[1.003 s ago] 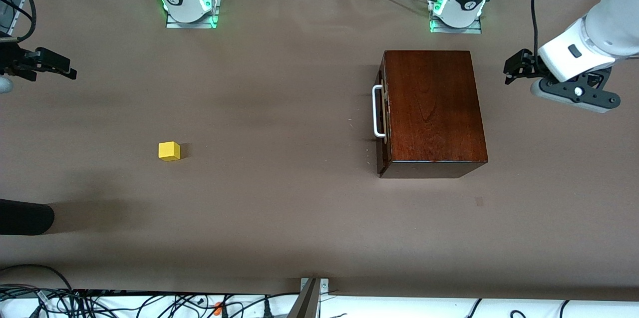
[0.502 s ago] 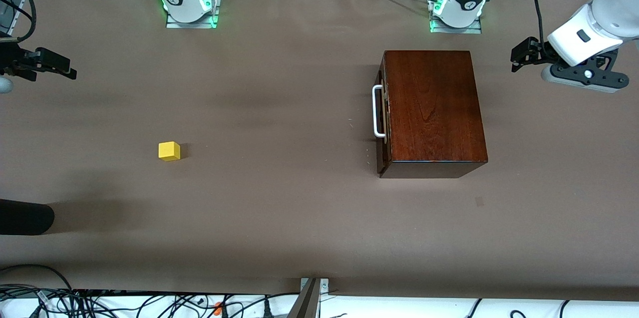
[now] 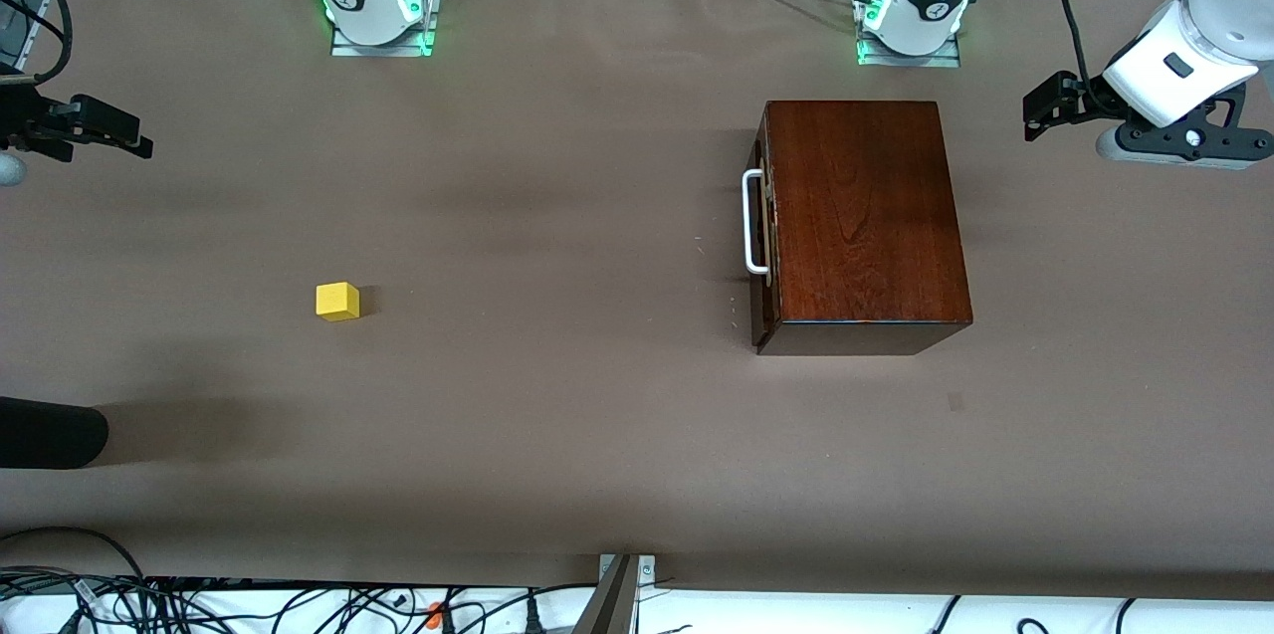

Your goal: Open drawer, take yellow block, close drawer

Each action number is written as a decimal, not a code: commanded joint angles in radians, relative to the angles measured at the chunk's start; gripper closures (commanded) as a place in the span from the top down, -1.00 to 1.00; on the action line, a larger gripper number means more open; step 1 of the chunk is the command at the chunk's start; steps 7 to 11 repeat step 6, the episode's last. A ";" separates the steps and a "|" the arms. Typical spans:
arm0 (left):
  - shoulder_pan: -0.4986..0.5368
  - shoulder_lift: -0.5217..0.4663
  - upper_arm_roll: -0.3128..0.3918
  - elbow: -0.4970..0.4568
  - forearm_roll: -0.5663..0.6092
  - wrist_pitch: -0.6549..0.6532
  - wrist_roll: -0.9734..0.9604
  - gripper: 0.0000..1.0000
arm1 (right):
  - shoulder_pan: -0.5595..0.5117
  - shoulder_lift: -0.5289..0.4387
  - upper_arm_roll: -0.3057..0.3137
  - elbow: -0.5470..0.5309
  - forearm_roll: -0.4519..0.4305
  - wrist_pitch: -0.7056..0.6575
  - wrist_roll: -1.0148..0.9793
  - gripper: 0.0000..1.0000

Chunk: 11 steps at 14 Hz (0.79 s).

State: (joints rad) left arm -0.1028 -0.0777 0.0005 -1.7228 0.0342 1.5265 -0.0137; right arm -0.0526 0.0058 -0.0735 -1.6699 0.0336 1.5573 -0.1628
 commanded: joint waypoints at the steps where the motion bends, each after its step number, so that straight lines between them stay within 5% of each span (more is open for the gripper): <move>1: 0.008 -0.017 -0.005 -0.001 -0.022 -0.005 -0.008 1.00 | -0.010 0.008 0.003 0.022 0.020 -0.020 -0.004 1.00; 11: 0.008 -0.014 -0.013 0.005 -0.030 0.006 -0.052 1.00 | -0.010 0.008 0.003 0.022 0.022 -0.020 -0.004 1.00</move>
